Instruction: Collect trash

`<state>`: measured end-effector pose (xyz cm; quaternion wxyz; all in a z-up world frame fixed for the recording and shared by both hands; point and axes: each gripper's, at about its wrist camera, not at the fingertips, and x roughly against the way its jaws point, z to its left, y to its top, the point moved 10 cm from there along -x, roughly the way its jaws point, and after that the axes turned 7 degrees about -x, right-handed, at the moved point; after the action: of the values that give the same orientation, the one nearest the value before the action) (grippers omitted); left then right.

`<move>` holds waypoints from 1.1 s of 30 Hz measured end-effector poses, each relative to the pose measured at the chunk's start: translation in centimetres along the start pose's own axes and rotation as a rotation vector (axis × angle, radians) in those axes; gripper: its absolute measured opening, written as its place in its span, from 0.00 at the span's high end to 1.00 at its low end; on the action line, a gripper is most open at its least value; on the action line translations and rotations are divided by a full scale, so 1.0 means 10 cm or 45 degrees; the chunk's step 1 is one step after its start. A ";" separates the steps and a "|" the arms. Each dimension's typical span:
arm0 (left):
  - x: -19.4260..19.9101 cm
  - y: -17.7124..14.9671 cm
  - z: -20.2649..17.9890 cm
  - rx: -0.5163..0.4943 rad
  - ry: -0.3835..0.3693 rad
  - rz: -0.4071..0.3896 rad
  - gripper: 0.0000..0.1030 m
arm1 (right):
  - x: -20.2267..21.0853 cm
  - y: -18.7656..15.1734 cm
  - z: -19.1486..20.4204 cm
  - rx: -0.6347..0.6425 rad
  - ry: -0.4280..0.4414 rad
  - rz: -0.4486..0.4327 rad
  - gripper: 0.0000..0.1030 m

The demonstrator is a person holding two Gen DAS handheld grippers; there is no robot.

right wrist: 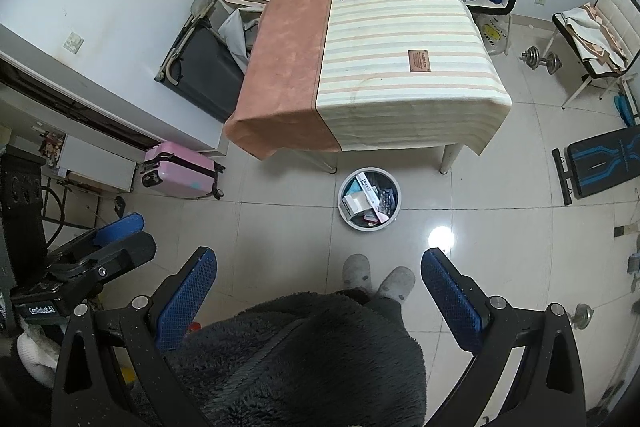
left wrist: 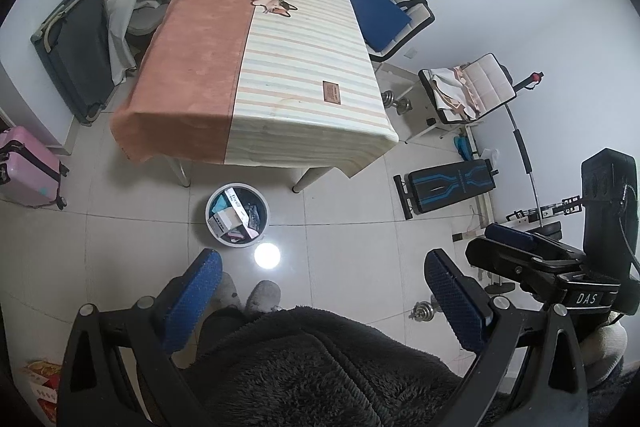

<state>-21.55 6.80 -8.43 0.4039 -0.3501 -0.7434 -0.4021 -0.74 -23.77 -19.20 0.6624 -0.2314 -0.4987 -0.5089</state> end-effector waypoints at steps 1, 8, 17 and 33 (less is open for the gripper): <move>0.00 0.00 -0.01 -0.001 -0.001 0.001 0.00 | 0.00 0.00 0.00 -0.001 0.000 0.001 0.00; -0.01 0.01 -0.02 -0.001 -0.002 0.001 0.00 | 0.01 0.01 0.02 -0.014 0.005 -0.005 0.00; -0.02 0.00 -0.06 -0.008 -0.001 -0.001 0.00 | 0.04 0.00 0.00 -0.019 0.010 -0.009 0.00; -0.02 0.00 -0.10 -0.018 -0.005 0.000 0.00 | 0.04 -0.02 0.00 -0.028 0.011 -0.011 0.00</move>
<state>-21.16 5.94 -8.25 0.4000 -0.3535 -0.7414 -0.4066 -0.90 -24.03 -18.93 0.6597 -0.2342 -0.4913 -0.5182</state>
